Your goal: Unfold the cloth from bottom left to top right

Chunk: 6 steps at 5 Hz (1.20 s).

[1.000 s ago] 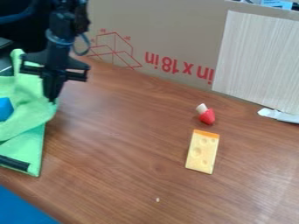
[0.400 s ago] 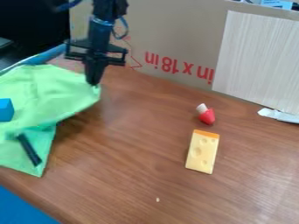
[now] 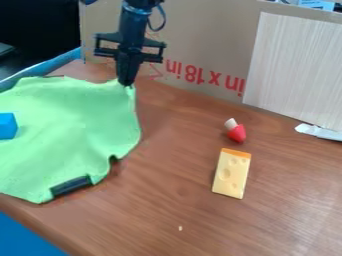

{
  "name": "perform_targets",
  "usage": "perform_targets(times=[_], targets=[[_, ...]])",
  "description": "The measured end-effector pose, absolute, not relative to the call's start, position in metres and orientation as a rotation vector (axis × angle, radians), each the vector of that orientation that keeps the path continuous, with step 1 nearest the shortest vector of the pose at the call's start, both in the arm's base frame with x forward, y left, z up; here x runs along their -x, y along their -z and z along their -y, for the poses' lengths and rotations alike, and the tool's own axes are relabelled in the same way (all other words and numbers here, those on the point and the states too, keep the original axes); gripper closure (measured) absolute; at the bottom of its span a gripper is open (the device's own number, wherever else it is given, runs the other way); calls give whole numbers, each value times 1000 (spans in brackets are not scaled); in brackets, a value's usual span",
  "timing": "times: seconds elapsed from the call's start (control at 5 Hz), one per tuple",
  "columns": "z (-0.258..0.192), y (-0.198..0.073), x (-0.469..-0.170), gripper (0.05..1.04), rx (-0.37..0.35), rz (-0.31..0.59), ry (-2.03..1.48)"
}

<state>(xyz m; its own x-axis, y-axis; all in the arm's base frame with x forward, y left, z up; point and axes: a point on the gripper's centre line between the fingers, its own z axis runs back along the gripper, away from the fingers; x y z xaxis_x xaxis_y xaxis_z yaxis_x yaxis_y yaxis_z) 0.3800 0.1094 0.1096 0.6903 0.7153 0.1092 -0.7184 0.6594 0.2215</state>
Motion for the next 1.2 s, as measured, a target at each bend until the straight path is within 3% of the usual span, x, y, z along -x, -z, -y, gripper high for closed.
perform_targets(times=[0.4,0.6,0.8,1.0,1.2], targets=[[-101,-106,-392,1019,-228,-5,-820],[-95,-94,-394,887,-228,14,-781],[-90,-90,-383,648,-210,46,-750],[-87,-114,-374,342,-136,124,-746],[-108,-142,-354,102,-53,185,-753]])
